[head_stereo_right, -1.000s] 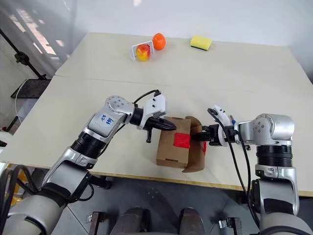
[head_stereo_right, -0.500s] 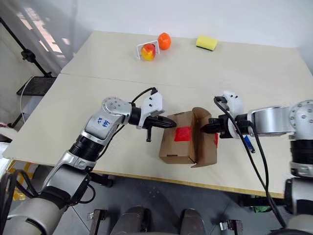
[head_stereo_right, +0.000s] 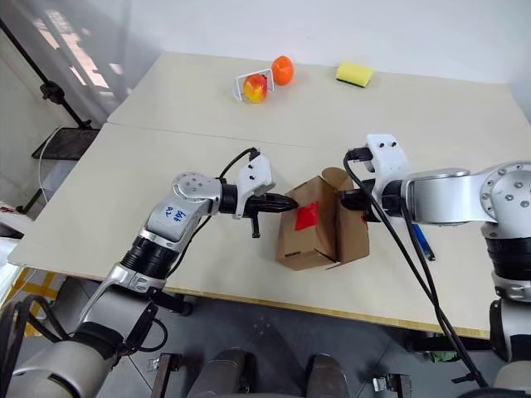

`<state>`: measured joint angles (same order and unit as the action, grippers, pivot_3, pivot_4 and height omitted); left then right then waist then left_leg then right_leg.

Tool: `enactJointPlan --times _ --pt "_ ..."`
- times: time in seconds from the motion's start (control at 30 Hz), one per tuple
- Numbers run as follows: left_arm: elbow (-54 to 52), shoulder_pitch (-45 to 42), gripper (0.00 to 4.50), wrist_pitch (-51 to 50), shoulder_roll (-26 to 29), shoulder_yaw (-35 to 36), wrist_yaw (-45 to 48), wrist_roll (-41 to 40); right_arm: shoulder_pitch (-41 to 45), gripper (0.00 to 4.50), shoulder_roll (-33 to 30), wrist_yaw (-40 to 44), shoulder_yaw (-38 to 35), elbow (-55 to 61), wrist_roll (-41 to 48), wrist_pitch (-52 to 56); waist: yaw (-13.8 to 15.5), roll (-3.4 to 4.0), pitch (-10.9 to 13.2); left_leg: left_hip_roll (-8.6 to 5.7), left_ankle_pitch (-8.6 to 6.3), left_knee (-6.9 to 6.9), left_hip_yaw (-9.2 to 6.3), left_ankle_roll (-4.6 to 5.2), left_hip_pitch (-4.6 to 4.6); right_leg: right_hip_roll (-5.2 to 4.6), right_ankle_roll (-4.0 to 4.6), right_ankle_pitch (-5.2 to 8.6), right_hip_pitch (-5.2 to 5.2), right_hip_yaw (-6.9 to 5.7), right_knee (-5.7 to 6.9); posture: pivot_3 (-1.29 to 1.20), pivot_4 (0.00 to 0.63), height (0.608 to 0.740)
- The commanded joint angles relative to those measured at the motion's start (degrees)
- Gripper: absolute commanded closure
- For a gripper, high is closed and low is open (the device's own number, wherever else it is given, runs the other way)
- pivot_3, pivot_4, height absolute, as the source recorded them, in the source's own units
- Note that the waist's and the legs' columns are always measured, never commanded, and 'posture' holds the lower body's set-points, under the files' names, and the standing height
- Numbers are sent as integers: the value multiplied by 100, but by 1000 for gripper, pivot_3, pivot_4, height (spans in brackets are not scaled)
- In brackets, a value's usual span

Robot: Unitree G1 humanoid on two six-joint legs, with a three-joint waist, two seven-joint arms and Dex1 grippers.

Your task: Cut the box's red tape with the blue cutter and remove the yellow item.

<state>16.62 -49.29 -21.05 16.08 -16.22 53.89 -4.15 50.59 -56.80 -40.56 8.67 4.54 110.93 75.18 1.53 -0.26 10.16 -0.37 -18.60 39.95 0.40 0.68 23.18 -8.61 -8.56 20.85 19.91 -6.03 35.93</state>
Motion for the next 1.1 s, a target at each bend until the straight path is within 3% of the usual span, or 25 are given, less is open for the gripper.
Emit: enactJointPlan --times 0.03,0.2,0.4,0.57,0.67,0.77,0.87,1.1 --pt "239 102 4500 -6 -80 -197 -98 193 356 4482 69 88 -155 252 207 -153 6 0 0 -1 -1 0 0 1 0 0 0 0 -3 -1 -2 0 150 740" --pt "165 79 4500 -87 -5 -22 15 44 666 4482 -304 128 235 232 207 22 9 -1 1 -3 -1 -2 1 1 7 -1 0 0 -1 -10 -5 0 150 740" --pt "-306 -370 4500 -1510 377 1181 712 -1436 606 4482 -120 -170 244 284 207 -185 -30 -11 10 2 -1 -20 5 1 19 0 0 0 26 -6 -6 0 150 740" --pt "-325 -924 4500 -1941 116 1530 702 -2053 691 4482 -148 -274 329 283 207 -143 -11 -11 11 0 0 -16 6 -1 37 0 0 0 41 -7 -4 0 150 740" --pt "-321 -1087 4500 -1930 -34 1429 708 -2116 764 4482 -145 -309 398 271 207 -137 -9 -12 11 -5 -1 -22 10 1 37 -2 0 0 41 -11 -4 0 150 740" --pt "-274 -1070 4500 -1673 -123 845 943 -1820 705 4482 61 -457 398 389 207 -297 -22 -13 12 -3 -1 -30 22 1 41 0 0 0 47 -14 -4 0 150 740" --pt "-246 -826 4500 -1243 133 229 1129 -1308 653 4482 113 -660 360 515 207 -395 -33 -13 12 0 0 -31 27 0 40 2 1 0 51 -15 -4 0 150 740" --pt "95 -774 4500 -485 694 -364 1503 -576 574 4482 71 -841 261 545 207 -443 -78 -13 12 7 2 -36 28 -3 37 4 1 0 61 -11 -3 0 150 740"
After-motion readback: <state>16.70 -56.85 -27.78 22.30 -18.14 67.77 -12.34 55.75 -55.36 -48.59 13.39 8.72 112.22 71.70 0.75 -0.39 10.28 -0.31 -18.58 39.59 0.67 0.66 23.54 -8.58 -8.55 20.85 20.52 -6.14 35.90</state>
